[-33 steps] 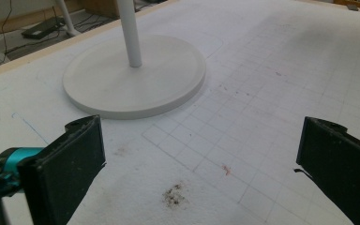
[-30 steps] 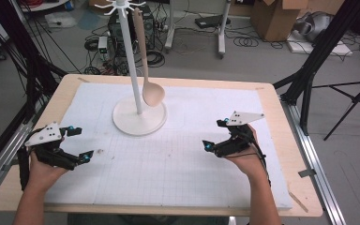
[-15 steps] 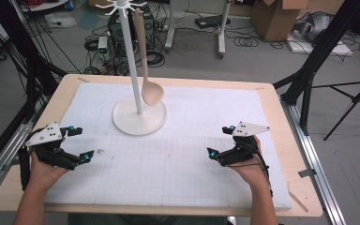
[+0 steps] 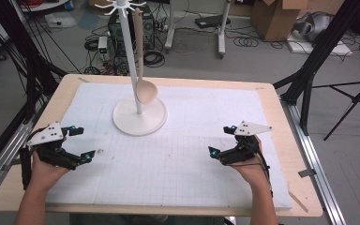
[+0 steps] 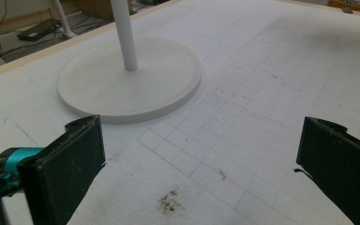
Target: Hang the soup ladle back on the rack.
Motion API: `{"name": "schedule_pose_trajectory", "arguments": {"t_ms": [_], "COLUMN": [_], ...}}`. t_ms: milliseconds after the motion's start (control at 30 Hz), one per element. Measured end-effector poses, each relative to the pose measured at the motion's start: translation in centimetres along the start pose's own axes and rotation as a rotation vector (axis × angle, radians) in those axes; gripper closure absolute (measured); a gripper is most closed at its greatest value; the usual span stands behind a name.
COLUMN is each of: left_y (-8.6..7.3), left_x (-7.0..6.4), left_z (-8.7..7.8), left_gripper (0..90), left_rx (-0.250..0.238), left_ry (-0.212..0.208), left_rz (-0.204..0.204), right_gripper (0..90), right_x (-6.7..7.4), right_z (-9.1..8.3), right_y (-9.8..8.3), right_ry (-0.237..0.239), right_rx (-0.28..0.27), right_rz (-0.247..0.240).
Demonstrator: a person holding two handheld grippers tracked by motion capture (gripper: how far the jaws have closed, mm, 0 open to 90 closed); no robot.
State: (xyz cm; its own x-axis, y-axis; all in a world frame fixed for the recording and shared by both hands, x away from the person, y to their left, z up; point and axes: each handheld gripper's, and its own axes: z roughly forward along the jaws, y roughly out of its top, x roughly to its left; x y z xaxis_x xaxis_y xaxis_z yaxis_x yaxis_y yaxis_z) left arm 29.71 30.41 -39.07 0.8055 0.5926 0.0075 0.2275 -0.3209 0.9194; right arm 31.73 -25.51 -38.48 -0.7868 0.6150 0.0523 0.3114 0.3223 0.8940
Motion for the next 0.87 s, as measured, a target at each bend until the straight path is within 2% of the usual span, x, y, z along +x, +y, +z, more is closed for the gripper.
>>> {"name": "schedule_pose_trajectory", "arguments": {"t_ms": [633, 867], "left_y": [-0.09, -0.07], "left_x": [-0.07, -0.09], "left_z": [0.17, 0.29], "left_gripper": [1.7, 1.7], "left_rx": [0.006, 0.01], "left_ry": [-0.002, -0.004], "left_rz": [-0.004, -0.001], "right_gripper": [0.1, 0.1], "right_x": [-0.03, -0.08], "right_z": [0.33, 0.22], "right_y": [-0.09, -0.08], "right_ry": [0.007, 0.008], "right_rx": [0.027, 0.019], "right_rz": [0.004, 0.008]}}
